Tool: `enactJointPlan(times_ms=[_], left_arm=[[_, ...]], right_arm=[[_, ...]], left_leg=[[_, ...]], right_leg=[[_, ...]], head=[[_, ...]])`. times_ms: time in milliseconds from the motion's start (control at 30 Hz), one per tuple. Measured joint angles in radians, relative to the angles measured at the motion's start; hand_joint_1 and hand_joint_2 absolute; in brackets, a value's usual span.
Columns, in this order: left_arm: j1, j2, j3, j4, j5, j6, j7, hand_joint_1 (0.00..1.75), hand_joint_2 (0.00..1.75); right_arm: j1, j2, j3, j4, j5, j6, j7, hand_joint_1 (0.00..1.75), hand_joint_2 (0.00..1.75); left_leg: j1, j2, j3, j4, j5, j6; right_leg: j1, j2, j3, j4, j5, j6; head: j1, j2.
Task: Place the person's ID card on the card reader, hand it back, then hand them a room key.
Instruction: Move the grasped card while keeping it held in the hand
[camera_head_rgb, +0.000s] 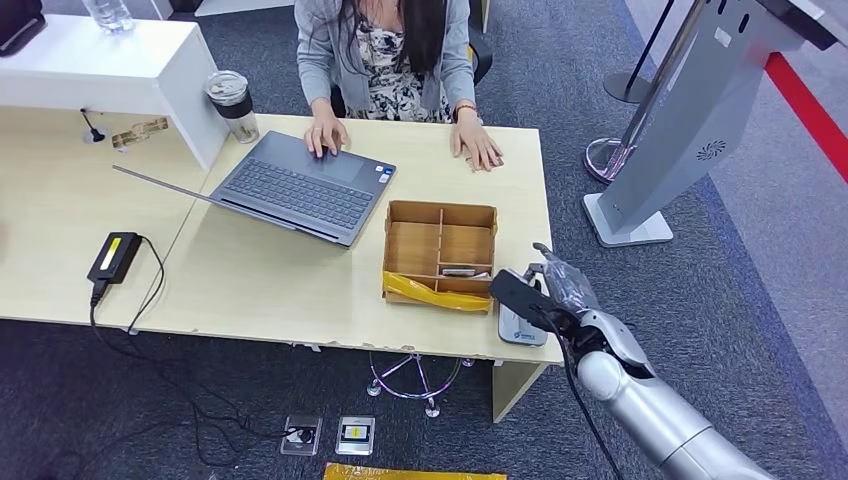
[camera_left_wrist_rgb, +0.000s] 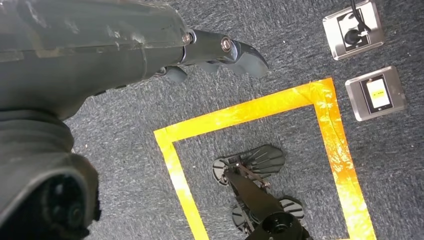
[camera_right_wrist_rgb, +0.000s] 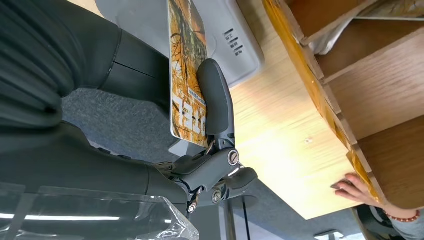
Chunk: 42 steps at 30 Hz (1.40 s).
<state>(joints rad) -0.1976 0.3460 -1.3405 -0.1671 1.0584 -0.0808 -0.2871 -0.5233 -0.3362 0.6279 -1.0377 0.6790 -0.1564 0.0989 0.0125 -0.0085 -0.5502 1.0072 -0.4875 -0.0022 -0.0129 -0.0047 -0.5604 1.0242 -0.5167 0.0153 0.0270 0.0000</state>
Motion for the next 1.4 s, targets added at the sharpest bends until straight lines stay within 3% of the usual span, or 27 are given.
enactJointPlan(times_ms=[1400], left_arm=[[0.0, -0.002, 0.0, 0.0, 0.008, -0.004, -0.001, 0.0, 0.0]], right_arm=[[0.02, -0.016, 0.001, 0.006, -0.017, 0.027, 0.015, 1.75, 1.75]], left_leg=[[0.0, 0.001, 0.001, 0.0, 0.0, 0.0]], right_leg=[[0.0, 0.001, 0.001, 0.0, 0.0, 0.0]], head=[[0.0, 0.0]])
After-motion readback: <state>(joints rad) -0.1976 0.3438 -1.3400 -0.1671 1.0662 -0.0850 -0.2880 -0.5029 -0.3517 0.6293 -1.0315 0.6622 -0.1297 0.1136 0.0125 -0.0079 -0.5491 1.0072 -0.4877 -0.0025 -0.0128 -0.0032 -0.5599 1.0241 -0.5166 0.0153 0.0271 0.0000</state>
